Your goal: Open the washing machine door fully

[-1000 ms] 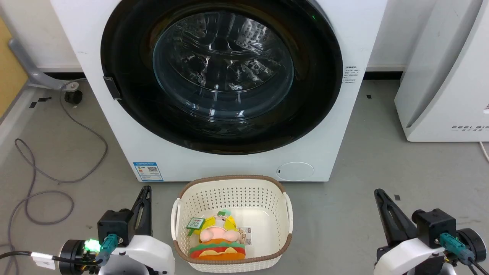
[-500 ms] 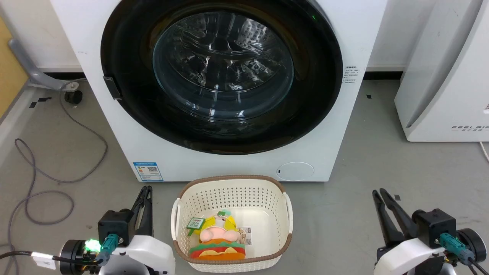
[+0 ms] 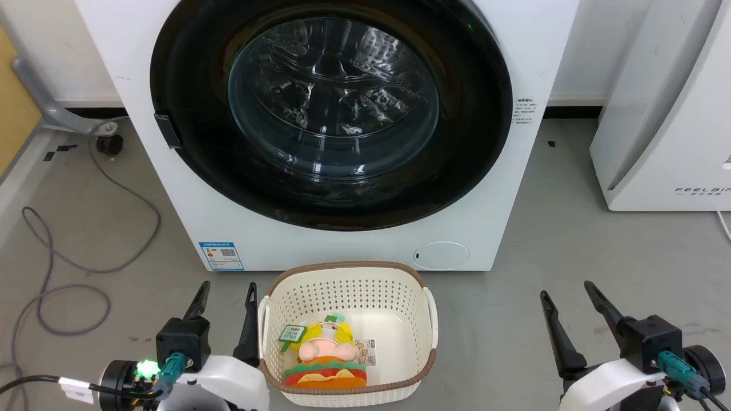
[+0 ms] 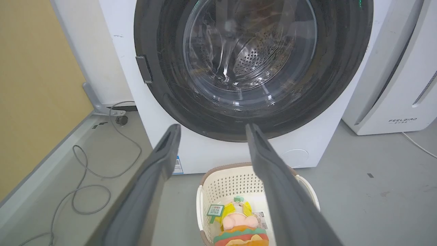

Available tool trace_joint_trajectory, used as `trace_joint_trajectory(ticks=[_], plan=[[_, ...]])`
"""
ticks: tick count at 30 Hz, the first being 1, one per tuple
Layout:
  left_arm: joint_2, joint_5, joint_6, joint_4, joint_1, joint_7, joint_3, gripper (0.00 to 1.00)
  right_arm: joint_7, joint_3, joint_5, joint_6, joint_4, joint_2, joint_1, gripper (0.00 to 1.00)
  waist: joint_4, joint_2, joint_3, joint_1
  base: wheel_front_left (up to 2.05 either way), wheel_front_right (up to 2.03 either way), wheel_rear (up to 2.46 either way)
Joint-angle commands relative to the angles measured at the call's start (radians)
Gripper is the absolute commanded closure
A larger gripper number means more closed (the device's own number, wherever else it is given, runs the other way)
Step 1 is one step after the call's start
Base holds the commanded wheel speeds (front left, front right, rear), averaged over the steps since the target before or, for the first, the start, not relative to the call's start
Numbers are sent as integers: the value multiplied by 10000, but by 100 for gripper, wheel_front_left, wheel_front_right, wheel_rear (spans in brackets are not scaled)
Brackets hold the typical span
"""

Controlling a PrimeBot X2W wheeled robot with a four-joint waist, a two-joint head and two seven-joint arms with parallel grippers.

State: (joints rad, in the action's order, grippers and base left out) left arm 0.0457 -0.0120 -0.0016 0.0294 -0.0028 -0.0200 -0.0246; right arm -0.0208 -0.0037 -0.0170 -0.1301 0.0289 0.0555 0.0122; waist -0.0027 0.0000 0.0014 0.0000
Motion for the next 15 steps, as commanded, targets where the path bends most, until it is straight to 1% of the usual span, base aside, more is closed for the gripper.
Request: trace_joint_trajectory(ticks=[1, 4, 6, 7, 8, 9, 15], plan=[[5, -79, 58, 70, -97, -109, -74, 0, -111, -27, -48, -1, 85, -8, 11, 0, -3, 0, 1, 0, 0, 0, 0], [6, -114, 74, 132, -116, -172, -134, 0, -174, -42, -95, -1, 138, -9, 10, 0, -8, 0, 4, 0, 0, 0, 0], [7, -137, 84, 174, -128, -213, -174, 0, -215, -55, -130, -1, 177, -10, 10, 56, -10, 0, 5, 0, 0, 0, 0], [7, -147, 89, 195, -135, -234, -193, 0, -236, -63, -149, -1, 188, -10, 8, 77, -10, 0, 6, 0, 0, 0, 0], [7, -147, 89, 195, -135, -234, -193, 0, -236, -63, -149, -1, 188, -10, 8, 77, -10, 0, 6, 0, 0, 0, 0], [8, -158, 93, 217, -141, -255, -212, 0, -256, -70, -169, -1, 206, -11, 9, 100, -11, 0, 6, 0, 0, 0, 0], [10, -223, 121, 347, -173, -380, -326, 0, -381, -125, -342, -1, 307, -13, 0, 100, -19, 0, 4, 0, 0, 0, 0]])
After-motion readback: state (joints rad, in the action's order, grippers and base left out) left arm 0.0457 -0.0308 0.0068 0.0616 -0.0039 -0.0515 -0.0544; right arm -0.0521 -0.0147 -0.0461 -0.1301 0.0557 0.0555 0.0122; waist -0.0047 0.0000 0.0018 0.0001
